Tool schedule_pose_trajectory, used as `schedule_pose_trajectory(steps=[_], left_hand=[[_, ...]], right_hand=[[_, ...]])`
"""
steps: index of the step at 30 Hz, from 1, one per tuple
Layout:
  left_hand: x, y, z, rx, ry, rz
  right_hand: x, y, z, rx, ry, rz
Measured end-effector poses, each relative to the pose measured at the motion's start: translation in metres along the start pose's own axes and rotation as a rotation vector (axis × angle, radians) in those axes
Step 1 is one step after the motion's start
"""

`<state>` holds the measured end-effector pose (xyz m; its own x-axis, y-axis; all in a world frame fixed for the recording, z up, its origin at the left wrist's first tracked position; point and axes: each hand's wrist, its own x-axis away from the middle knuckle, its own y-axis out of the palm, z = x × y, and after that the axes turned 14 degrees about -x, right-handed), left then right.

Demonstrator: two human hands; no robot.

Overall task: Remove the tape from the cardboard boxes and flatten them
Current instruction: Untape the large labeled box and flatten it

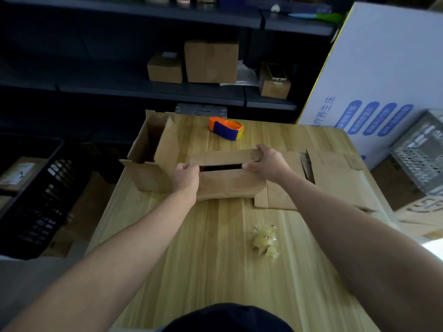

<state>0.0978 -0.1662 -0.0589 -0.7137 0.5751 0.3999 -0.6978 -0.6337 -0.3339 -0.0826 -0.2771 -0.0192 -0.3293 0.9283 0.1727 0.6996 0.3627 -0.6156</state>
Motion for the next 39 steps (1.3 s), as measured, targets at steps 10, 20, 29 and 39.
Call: schedule_pose_trajectory(steps=[10,20,29,39], left_hand=[[-0.001,-0.003,0.005,-0.125,0.066,-0.088],[-0.024,-0.002,0.029,-0.592,0.136,-0.181],[-0.023,0.006,0.016,-0.634,0.062,-0.046],[-0.021,-0.001,0.015,-0.55,0.195,0.079]], right_hand=[[-0.003,0.012,-0.007,0.074,-0.036,0.202],[0.001,0.016,-0.005,-0.004,0.001,0.211],[0.0,0.021,-0.007,0.011,-0.012,0.208],[-0.009,0.018,-0.015,0.019,-0.019,0.186]])
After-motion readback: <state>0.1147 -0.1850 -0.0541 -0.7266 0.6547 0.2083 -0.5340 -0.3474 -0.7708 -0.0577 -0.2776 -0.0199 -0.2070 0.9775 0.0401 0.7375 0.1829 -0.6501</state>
